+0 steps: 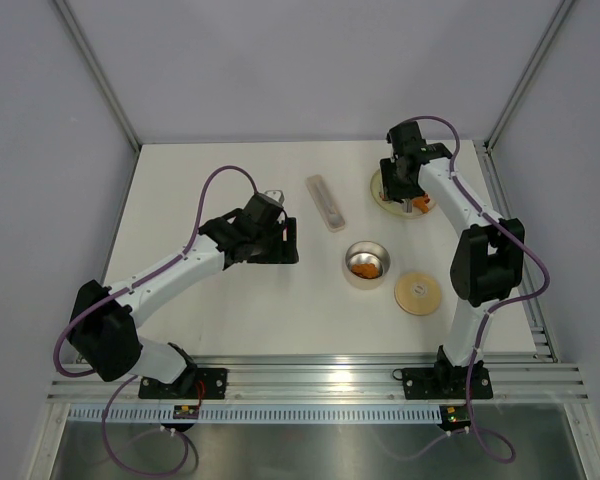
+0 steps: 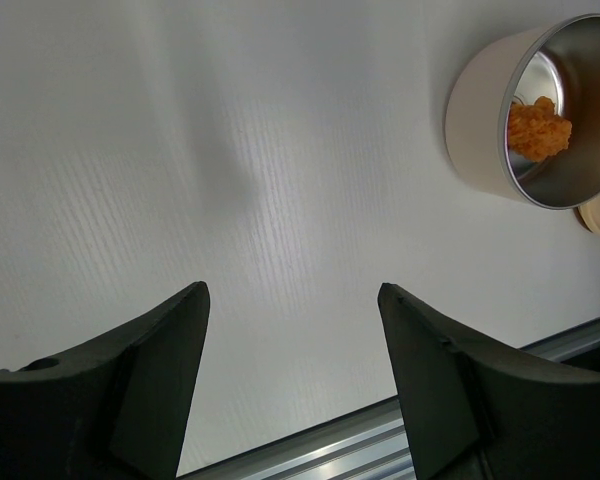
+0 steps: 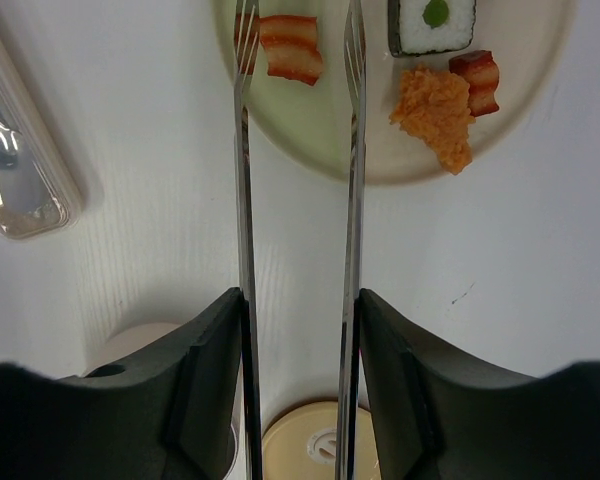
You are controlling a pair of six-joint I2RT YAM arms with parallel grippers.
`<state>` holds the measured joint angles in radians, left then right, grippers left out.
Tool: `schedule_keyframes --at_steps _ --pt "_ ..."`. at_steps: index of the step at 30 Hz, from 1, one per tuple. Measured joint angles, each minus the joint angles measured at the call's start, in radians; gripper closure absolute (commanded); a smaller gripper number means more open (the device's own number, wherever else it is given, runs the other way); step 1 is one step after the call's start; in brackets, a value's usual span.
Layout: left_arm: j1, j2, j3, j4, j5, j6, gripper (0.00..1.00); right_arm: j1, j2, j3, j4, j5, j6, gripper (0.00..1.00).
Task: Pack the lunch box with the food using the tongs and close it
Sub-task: Pick up the fake food from the plate.
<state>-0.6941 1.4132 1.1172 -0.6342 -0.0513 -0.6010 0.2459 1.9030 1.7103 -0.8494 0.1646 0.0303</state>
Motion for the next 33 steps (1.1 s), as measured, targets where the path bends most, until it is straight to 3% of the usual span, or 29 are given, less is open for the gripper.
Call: schedule_keyframes --at_steps 33 --pt "0.000 0.000 -0.010 0.000 0.000 0.000 0.28 -0.023 0.045 -0.024 0.019 -0.054 -0.001 0.48"
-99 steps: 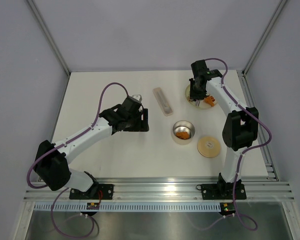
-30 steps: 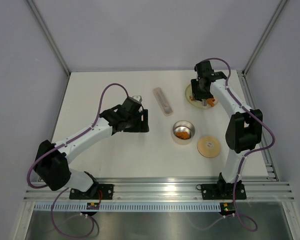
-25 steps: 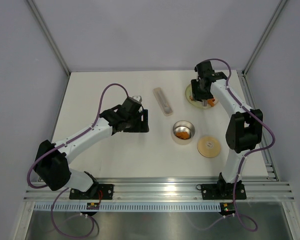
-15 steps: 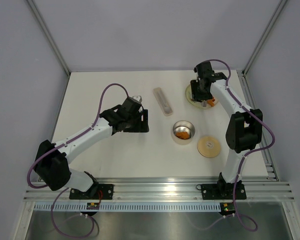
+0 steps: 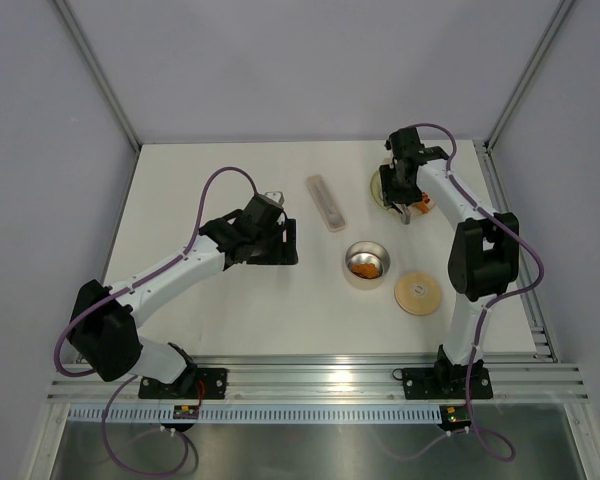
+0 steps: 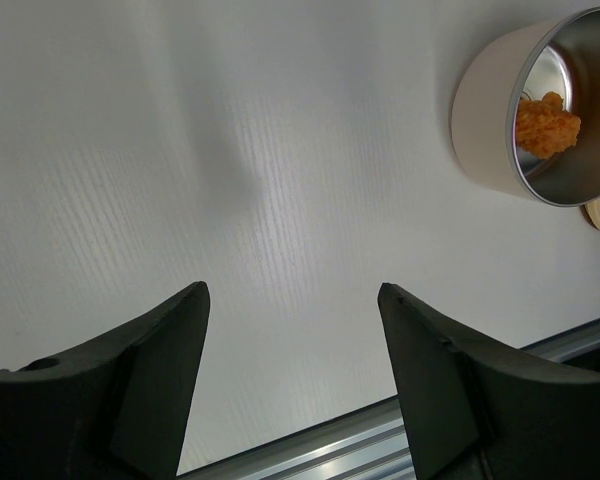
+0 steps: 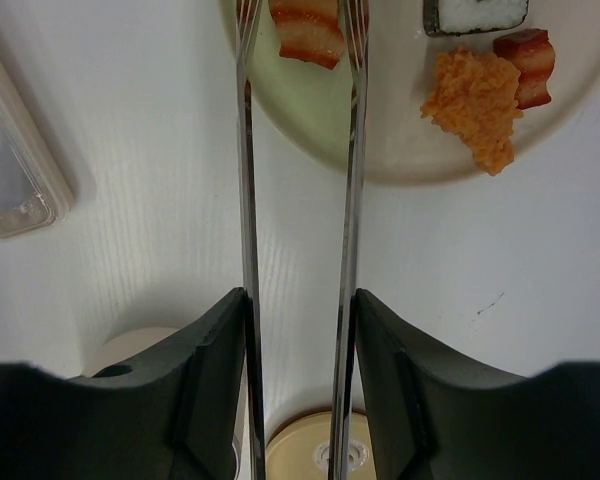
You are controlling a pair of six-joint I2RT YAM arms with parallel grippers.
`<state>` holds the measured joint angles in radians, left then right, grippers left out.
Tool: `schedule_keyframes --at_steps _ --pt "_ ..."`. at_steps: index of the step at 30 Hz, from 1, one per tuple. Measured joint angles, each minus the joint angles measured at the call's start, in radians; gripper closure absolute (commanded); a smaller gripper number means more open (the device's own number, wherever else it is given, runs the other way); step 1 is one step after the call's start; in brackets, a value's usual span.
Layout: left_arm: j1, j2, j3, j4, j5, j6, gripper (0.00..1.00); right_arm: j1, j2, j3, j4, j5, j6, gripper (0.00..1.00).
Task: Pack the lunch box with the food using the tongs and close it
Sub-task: Pick up the fake food from the plate.
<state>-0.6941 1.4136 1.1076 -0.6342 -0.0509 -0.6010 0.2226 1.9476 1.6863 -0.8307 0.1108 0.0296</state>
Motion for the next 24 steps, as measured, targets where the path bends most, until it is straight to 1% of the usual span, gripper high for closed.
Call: schedule_keyframes --at_steps 3,4,8,19,24 --pt "0.000 0.000 0.000 0.000 0.000 0.000 0.28 0.000 0.002 0.000 0.000 0.000 -0.001 0.52" --pt "0.000 0.000 0.000 0.000 0.000 0.000 0.28 0.000 0.002 0.000 0.000 0.001 -0.002 0.56" --pt "0.000 0.000 -0.005 0.000 0.000 0.000 0.28 0.000 0.002 0.000 0.000 0.005 -0.002 0.62" --pt "0.000 0.000 -0.005 0.000 0.002 0.000 0.28 0.000 -0.001 0.000 -0.005 0.046 0.013 0.64" --pt "0.000 0.000 -0.005 0.000 0.003 0.000 0.28 0.000 -0.027 0.000 -0.005 0.079 0.035 0.64"
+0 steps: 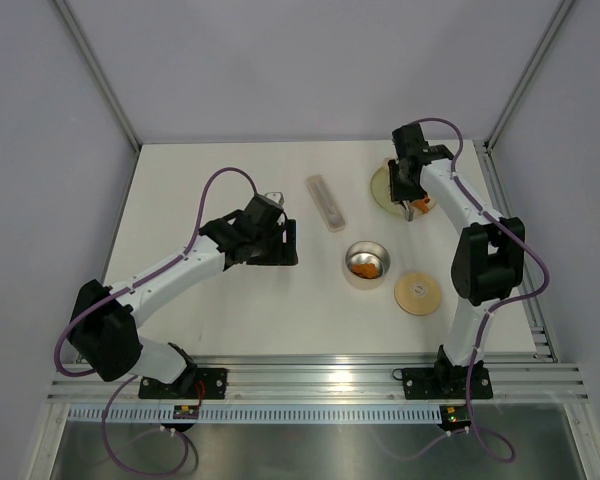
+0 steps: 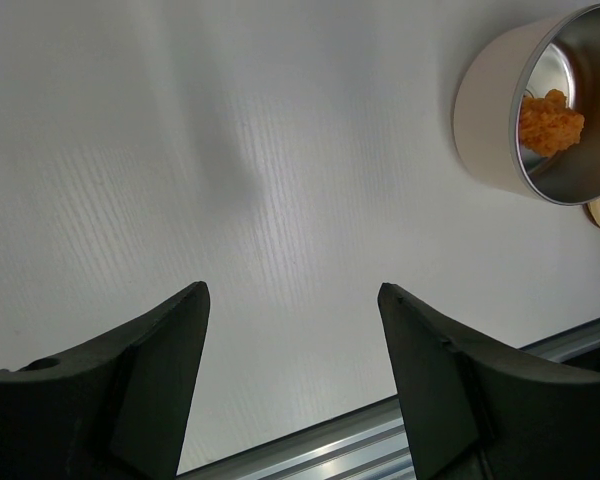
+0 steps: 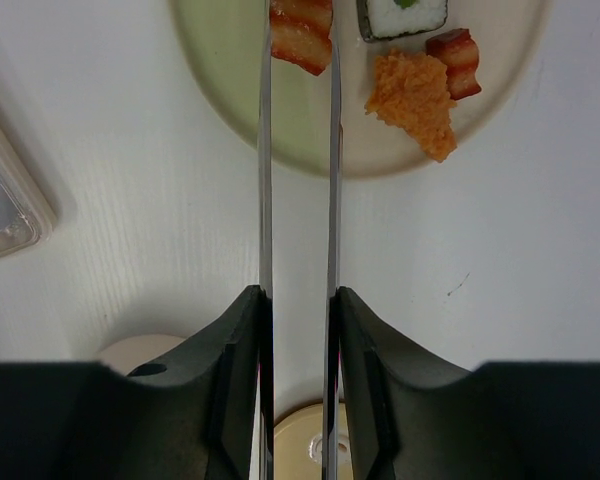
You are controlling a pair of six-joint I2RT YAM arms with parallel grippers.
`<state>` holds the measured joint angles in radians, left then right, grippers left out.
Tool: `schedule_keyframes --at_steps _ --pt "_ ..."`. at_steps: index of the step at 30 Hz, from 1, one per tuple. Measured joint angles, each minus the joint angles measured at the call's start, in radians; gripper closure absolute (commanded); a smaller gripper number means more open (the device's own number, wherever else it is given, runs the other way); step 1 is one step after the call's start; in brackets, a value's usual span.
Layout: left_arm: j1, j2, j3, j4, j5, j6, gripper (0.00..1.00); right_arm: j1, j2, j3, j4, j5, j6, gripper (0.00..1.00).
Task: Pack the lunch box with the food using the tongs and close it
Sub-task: Pick up the fake food from the plate.
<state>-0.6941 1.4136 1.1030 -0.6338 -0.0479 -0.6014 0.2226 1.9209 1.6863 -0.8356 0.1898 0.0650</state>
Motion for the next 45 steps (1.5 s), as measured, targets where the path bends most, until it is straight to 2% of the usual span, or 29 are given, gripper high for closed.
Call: schedule_keyframes --at_steps 7,13,24,31,38,45 --pt "0.000 0.000 0.000 0.000 0.004 0.000 0.27 0.000 -0.055 0.000 -0.008 0.024 0.038 0.64" --pt "-0.008 0.029 0.001 0.017 0.063 0.008 0.34 0.000 -0.092 0.000 -0.027 0.033 0.063 0.65" --pt "-0.182 0.307 0.121 0.077 0.225 0.057 0.36 0.000 -0.104 -0.005 -0.034 0.034 0.085 0.65" --pt "-0.187 0.389 0.153 0.124 0.293 0.039 0.36 0.000 -0.187 -0.051 -0.052 0.023 0.113 0.66" --pt "-0.146 0.365 0.159 0.123 0.326 0.026 0.35 0.011 -0.314 -0.105 -0.097 -0.022 0.150 0.66" --pt "-0.007 0.132 0.155 0.069 0.309 0.030 0.32 0.150 -0.495 -0.220 -0.144 -0.026 0.212 0.65"
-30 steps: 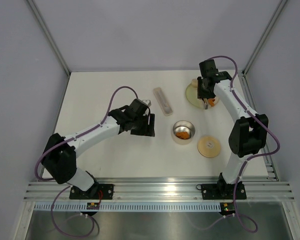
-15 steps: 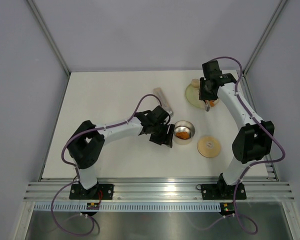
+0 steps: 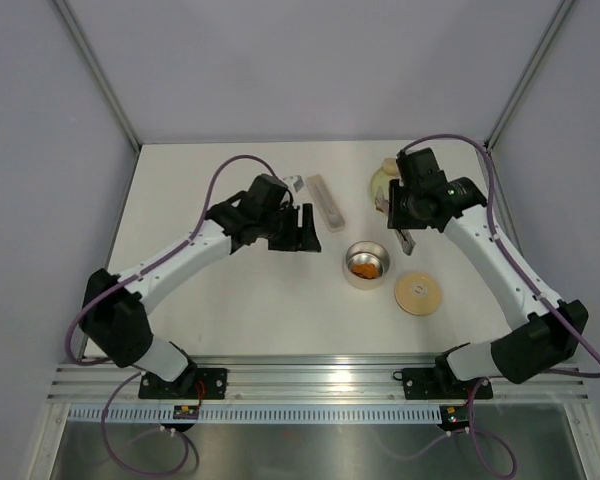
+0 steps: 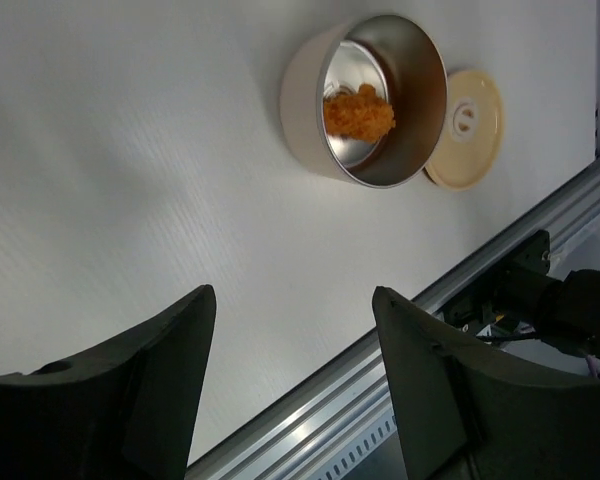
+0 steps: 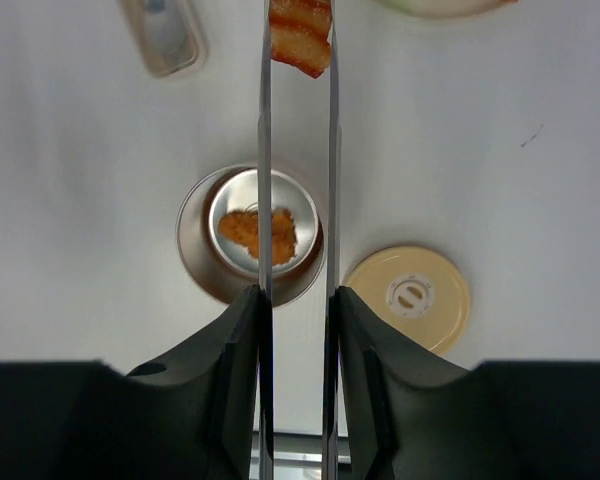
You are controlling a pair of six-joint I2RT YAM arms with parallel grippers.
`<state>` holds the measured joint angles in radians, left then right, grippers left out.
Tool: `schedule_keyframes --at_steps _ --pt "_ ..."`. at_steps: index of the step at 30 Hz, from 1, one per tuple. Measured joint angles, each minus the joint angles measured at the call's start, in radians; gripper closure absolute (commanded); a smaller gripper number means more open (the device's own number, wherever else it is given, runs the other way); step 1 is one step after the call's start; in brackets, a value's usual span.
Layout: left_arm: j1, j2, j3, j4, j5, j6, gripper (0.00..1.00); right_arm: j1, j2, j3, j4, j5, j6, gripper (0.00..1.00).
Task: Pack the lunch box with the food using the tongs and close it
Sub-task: Pick up the fake food from the plate, then place the fake food in the packing box.
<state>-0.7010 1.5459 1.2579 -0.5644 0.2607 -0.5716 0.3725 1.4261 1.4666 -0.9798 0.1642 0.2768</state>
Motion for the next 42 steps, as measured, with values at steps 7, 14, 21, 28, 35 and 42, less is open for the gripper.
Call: schedule_keyframes --at_steps 7,14,21,28,35,42 --pt "0.100 -0.155 0.009 -0.084 -0.072 0.026 0.30 0.122 -0.164 -0.132 -0.048 -0.013 0.095 0.66" --pt "0.142 -0.164 0.009 -0.135 -0.101 0.042 0.30 0.165 -0.272 -0.212 -0.072 -0.042 0.165 0.66" --pt "0.146 -0.163 0.009 -0.146 -0.105 0.045 0.30 0.212 -0.270 -0.270 -0.073 -0.064 0.195 0.65" --pt "0.147 -0.163 0.009 -0.146 -0.105 0.045 0.30 0.229 -0.257 -0.304 -0.072 -0.079 0.209 0.63" --pt "0.150 -0.155 0.009 -0.145 -0.103 0.048 0.30 0.243 -0.201 -0.315 -0.062 -0.080 0.209 0.50" --pt "0.151 -0.148 0.009 -0.144 -0.099 0.048 0.30 0.250 -0.187 -0.315 -0.050 -0.080 0.206 0.43"
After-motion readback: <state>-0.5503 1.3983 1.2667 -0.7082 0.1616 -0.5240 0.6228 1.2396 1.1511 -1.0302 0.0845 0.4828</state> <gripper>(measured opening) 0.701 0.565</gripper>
